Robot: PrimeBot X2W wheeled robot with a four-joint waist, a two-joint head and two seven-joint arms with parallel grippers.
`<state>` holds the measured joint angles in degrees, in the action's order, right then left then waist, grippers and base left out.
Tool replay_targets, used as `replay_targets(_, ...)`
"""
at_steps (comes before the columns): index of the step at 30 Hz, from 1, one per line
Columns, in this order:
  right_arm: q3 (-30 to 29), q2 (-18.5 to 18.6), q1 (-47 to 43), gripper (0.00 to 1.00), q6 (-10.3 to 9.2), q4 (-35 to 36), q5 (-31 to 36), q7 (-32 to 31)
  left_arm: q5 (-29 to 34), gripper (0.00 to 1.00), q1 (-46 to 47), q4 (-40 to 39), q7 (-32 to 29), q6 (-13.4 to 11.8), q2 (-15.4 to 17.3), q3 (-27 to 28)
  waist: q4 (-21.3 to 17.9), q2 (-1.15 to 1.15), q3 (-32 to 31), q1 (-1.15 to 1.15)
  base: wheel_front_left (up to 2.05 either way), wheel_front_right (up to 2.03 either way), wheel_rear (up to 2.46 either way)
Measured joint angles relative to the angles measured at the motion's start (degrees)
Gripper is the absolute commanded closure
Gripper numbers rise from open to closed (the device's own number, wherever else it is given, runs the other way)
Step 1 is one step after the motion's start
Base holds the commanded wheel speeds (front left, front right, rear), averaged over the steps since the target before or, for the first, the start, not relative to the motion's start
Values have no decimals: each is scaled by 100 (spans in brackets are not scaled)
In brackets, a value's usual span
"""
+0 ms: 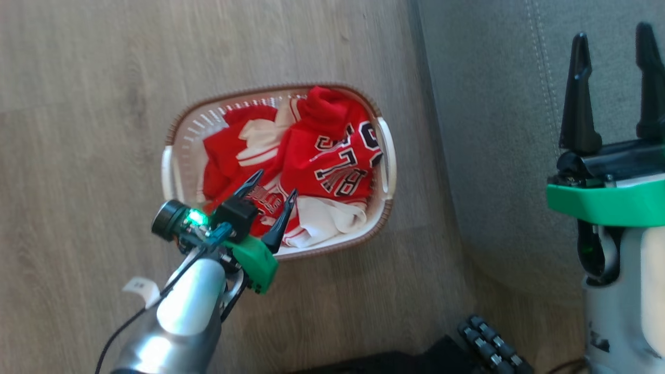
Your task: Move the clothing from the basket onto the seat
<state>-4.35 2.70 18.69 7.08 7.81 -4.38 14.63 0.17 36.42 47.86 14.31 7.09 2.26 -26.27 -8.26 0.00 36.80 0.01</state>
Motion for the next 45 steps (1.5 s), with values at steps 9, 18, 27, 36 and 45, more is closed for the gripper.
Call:
replay_targets(9,157,1,273,0,0,162,-123,0,62,0,744,822,0,3,-2,-492,-321,0,501,0,0,0,0)
replay_targets(18,334,1,459,0,0,372,-226,1,165,0,1523,1697,-1,4,44,-716,-615,0,964,0,0,0,0)
replay_targets(27,501,1,544,0,0,498,-282,1,332,0,2021,2186,-81,-1,44,-1010,-760,0,1205,0,0,0,0)
replay_targets(36,638,1,552,0,0,555,-378,1,450,0,2329,2471,-523,-118,44,-1210,-898,0,1339,0,0,0,0)
replay_targets(45,604,1,552,0,0,550,-377,1,412,100,2363,2533,-506,-132,35,-1351,-906,0,1292,0,0,0,0)
